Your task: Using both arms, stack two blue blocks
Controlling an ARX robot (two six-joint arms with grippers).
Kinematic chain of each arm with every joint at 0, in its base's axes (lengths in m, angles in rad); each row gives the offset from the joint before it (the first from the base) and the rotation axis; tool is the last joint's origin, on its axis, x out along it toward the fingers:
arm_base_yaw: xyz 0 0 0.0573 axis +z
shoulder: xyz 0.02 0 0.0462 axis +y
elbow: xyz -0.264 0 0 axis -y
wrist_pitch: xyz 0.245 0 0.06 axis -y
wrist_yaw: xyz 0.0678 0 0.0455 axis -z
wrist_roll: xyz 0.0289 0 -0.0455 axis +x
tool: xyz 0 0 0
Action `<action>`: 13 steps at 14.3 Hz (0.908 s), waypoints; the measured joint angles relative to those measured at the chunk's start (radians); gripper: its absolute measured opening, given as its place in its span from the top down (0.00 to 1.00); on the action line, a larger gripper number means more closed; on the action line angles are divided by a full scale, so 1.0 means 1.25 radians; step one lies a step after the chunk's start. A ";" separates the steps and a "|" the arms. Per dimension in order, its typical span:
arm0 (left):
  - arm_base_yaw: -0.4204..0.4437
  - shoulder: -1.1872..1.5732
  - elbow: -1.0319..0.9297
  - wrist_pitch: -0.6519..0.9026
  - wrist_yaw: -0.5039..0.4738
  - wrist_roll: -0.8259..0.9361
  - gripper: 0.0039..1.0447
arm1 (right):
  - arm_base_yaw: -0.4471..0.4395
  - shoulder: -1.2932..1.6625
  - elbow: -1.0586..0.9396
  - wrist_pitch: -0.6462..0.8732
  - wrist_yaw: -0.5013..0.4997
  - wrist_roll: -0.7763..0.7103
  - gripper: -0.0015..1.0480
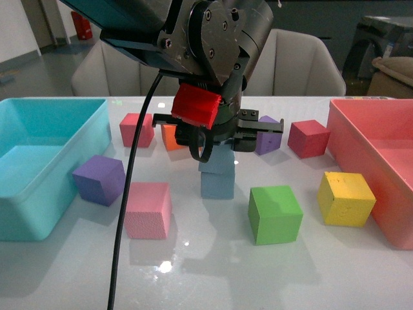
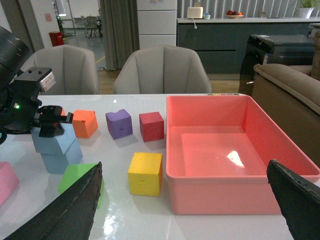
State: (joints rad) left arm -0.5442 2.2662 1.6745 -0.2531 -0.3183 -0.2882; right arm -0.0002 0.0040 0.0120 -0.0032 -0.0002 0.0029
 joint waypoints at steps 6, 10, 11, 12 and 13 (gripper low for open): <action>0.002 -0.020 -0.010 0.056 0.028 -0.009 0.06 | 0.000 0.000 0.000 0.000 0.000 0.000 0.06; 0.011 -0.134 -0.103 0.136 0.048 -0.010 0.06 | 0.000 0.000 0.000 0.000 0.000 0.000 0.06; 0.015 -0.185 -0.149 0.168 0.062 -0.015 0.06 | 0.000 0.000 0.000 0.000 0.000 0.000 0.06; 0.020 -0.249 -0.216 0.217 0.082 -0.015 0.06 | 0.000 0.000 0.000 0.000 0.000 0.000 0.06; 0.022 -0.291 -0.261 0.248 0.092 -0.015 0.06 | 0.000 0.000 0.000 0.000 0.000 0.000 0.06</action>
State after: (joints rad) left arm -0.5167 1.9022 1.3483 0.0566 -0.2031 -0.3073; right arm -0.0002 0.0040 0.0120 -0.0032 -0.0002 0.0029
